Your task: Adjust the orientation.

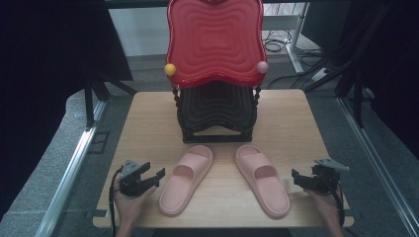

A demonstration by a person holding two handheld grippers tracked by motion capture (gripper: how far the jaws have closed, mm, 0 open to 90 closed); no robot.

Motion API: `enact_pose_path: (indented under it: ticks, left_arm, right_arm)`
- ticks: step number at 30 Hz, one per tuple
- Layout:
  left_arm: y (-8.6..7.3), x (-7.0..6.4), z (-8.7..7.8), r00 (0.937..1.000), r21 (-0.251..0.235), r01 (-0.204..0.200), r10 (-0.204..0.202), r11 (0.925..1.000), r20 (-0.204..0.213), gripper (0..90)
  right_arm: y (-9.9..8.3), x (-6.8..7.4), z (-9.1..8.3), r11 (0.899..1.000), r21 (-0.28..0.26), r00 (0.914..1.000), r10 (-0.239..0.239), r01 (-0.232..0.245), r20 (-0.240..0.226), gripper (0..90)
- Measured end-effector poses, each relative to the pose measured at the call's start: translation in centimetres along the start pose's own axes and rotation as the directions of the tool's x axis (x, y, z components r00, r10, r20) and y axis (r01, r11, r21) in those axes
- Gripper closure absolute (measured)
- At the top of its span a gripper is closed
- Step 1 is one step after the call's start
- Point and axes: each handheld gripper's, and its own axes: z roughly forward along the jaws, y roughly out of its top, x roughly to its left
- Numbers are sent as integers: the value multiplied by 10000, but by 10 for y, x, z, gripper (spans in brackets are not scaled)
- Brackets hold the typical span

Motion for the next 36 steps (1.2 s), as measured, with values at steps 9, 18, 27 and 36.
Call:
enact_pose_path:
  ticks: [9, 18, 27, 36]
  left_arm:
    - [-1, 3, -8, 9997, -136, -82, 86, 9999, 242, 618]
    - [-6, 10, -15, 9983, 538, -373, 349, 9979, 461, 898]
    - [-16, 2, -16, 9941, 1193, -803, 708, 9896, 817, 899]
    - [-27, -2, -18, 9883, 1774, -1239, 1054, 9763, 1101, 899]
  right_arm:
    - [-1, 3, -13, 9993, -383, 9987, -74, 55, -496, 34]
    - [1, 0, -21, 9984, -561, 9964, -14, -33, -845, 77]
    - [11, 9, -29, 9966, -763, 9935, -393, 312, -1071, 82]
    - [19, 22, -43, 9916, -1174, 9893, -700, 550, -1282, 94]
